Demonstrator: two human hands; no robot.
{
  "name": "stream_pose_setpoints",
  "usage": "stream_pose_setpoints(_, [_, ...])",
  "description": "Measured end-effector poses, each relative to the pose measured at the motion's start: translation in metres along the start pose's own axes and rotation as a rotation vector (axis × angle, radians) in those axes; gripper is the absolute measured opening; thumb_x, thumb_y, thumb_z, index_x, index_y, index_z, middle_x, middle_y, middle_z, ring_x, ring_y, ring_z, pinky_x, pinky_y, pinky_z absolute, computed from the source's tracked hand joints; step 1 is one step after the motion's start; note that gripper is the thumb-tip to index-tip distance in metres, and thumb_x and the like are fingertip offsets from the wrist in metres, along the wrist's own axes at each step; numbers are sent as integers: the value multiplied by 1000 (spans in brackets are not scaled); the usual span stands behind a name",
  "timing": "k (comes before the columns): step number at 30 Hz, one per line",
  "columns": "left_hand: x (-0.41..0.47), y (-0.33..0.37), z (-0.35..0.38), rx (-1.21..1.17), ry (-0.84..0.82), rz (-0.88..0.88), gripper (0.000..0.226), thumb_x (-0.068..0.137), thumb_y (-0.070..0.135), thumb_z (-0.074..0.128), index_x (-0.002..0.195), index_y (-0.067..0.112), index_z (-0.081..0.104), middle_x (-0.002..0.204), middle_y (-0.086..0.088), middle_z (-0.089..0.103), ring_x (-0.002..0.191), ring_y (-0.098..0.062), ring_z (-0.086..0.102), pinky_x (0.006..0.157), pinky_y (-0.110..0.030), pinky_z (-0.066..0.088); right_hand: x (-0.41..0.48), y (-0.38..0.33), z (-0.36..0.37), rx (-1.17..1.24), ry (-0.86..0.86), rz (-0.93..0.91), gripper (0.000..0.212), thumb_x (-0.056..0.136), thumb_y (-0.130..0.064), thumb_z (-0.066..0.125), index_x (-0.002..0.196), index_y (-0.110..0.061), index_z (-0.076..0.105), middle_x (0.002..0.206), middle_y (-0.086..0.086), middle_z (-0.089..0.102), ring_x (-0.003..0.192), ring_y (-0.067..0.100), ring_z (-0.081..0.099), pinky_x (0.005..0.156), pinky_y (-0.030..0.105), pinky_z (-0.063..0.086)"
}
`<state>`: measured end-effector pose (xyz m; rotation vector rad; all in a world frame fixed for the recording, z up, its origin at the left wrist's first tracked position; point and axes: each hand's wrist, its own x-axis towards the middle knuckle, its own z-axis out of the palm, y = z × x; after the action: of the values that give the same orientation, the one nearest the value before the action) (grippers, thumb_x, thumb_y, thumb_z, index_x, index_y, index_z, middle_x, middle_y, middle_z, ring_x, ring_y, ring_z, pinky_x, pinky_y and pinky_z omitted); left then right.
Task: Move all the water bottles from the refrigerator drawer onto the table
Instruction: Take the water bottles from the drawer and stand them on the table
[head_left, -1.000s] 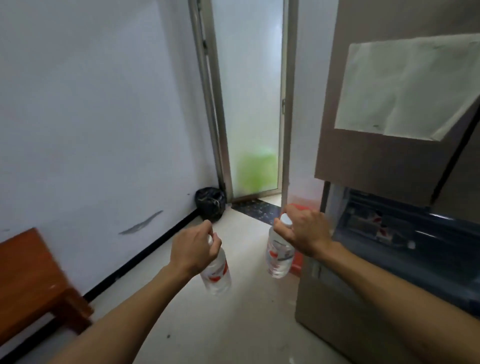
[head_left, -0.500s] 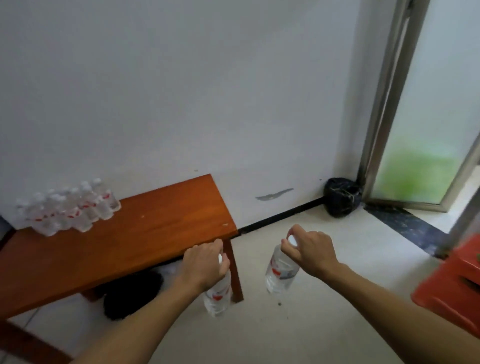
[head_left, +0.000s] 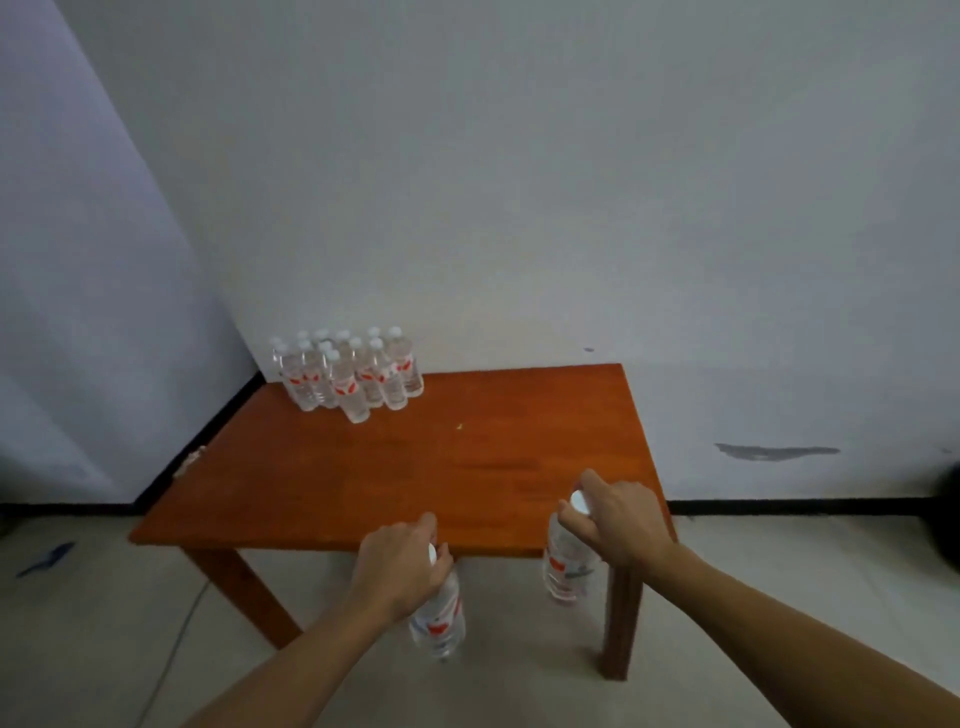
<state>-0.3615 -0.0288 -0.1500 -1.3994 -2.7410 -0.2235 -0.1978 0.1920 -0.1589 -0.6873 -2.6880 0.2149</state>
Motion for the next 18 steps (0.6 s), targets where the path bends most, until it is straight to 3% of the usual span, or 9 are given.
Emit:
stream_pose_setpoints(2, [17, -21, -1, -10, 26, -72, 20, 91, 43, 45, 81, 25, 43, 68, 8, 56, 58, -11, 52, 55, -26, 39, 41, -7, 14, 14, -9, -65, 48, 90, -65, 30, 93, -22, 53, 56, -10, 42, 43, 3, 35, 42, 16, 22])
stream_pose_setpoints(5, [37, -53, -4, -29, 63, -169, 21, 92, 43, 46, 81, 26, 42, 63, 10, 50, 55, -8, 49, 51, -22, 33, 94, -24, 35, 14, -68, -118, 40, 93, -61, 38, 97, -24, 52, 61, -10, 46, 46, 3, 39, 44, 16, 26])
stream_pose_setpoints(9, [65, -104, -3, -45, 51, -267, 19, 92, 44, 48, 83, 27, 46, 68, 10, 54, 58, -6, 52, 59, -21, 46, 152, -57, 67, 17, -113, -160, 38, 94, -59, 39, 96, -23, 52, 66, -9, 50, 48, 4, 41, 44, 17, 30])
stream_pose_setpoints(14, [106, -185, 10, -33, 9, -289, 20, 90, 45, 49, 80, 29, 45, 62, 10, 47, 56, -3, 47, 54, -14, 39, 218, -105, 118, 57, -130, -180, 35, 94, -59, 40, 93, -26, 51, 64, -11, 49, 46, 1, 39, 43, 14, 26])
stream_pose_setpoints(18, [149, -262, 14, -41, 1, -266, 19, 90, 45, 51, 83, 27, 49, 68, 10, 55, 60, -4, 54, 61, -18, 48, 277, -146, 159, 39, -133, -150, 38, 94, -59, 38, 98, -24, 53, 72, -9, 57, 51, 1, 46, 44, 14, 31])
